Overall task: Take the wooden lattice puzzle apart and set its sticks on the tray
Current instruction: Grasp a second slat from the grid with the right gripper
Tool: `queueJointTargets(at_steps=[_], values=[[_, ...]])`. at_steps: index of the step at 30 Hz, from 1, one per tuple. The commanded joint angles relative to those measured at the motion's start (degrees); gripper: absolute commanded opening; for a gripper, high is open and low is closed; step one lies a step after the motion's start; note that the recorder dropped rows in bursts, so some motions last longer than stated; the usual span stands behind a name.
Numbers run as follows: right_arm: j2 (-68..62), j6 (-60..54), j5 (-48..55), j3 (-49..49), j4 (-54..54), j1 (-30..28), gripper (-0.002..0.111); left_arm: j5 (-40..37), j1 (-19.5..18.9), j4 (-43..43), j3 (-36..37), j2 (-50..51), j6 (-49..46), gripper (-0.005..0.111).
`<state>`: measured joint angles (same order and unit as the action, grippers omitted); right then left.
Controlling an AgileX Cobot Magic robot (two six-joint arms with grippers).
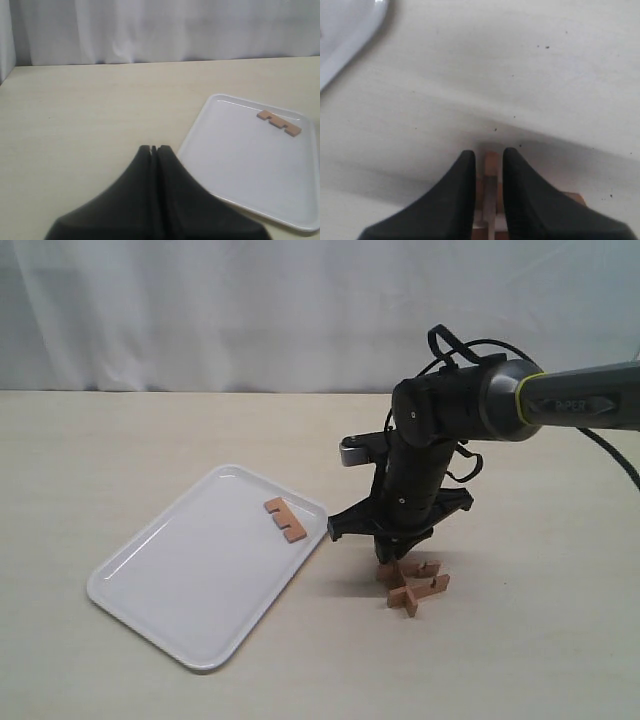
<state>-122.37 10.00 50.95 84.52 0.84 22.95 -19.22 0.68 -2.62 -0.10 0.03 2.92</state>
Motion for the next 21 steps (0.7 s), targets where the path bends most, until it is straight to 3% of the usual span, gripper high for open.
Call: queueJointTargets(at_steps=[1,6,9,21], values=[[0.0,-0.1,0.1,-0.2,-0.1,-0.2,0.019,0.7,0.4,0.1,0.1,0.0,-0.1,0.0],[0.0,-0.1,0.1,-0.2,-0.1,-0.2,0.018,0.7,0.4,0.1,0.1,0.0,-0.1,0.0],[0.0,-0.1,0.2,-0.2,-0.1,-0.2,0.004,0.7,0.4,0.1,0.1,0.0,-0.1,0.0],[6.1,-0.3,3.9,0.7,-0.1,-0.2,0.004,0.7,0.4,0.1,0.1,0.0,-0.1,0.0]])
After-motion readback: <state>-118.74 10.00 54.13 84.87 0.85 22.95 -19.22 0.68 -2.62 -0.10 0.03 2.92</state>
